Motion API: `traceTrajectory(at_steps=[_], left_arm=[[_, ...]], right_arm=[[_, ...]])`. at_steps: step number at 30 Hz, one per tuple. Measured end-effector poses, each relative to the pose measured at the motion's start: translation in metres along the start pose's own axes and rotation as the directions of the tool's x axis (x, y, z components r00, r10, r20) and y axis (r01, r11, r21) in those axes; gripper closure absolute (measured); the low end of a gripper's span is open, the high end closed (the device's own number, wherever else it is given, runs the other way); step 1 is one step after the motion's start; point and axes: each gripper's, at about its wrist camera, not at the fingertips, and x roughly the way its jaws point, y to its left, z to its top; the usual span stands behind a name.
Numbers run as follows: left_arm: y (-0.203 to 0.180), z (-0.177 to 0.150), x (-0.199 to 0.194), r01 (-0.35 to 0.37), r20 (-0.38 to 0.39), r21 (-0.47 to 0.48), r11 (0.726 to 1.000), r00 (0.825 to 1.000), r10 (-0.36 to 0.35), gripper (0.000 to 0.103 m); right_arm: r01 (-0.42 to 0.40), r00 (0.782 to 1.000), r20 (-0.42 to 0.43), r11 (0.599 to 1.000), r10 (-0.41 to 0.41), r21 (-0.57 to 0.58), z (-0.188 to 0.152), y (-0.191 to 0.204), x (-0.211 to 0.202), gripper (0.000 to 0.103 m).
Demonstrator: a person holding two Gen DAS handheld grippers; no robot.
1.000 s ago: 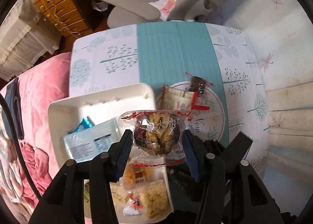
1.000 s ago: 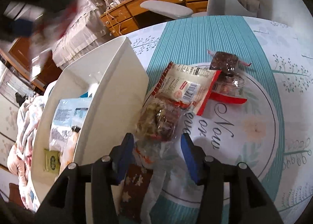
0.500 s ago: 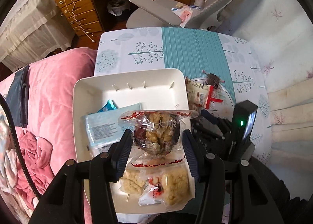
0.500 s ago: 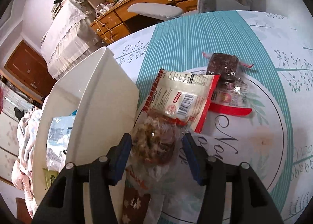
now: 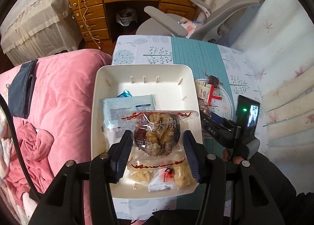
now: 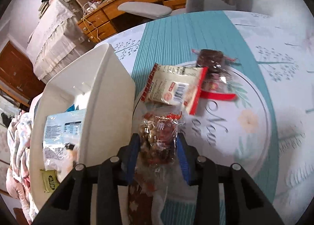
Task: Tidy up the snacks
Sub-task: 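Open both tools over the white tray to release the nut bags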
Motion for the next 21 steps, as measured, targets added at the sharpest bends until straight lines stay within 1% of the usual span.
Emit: traceTrajectory(at_steps=[3,6,12,16,21], left_arm=[[0.011,-0.012,-0.011,0.007,0.027,0.000,1.000,1.000,-0.007,0.052],[0.018,-0.022,-0.019,0.012,0.060,0.006,1.000,0.998,-0.012,0.054],[0.029,-0.042,-0.033,0.034,0.107,0.062,0.997,0.993,-0.040,0.056],[0.031,-0.052,-0.041,0.051,0.137,0.098,0.994,0.989,-0.065,0.056],[0.031,-0.059,-0.048,0.067,0.162,0.138,0.988,0.983,-0.089,0.056]], right_arm=[[0.019,0.999,0.031,0.999,-0.020,0.026,-0.011,0.003,-0.021,0.065],[0.036,0.997,0.072,0.998,-0.039,0.042,-0.021,0.009,-0.044,0.065],[0.064,0.983,0.166,0.997,-0.072,0.052,-0.036,0.029,-0.091,0.065],[0.051,0.973,0.223,0.998,-0.059,0.042,-0.045,0.050,-0.118,0.065],[0.014,0.971,0.240,1.000,-0.018,0.020,-0.059,0.075,-0.136,0.065]])
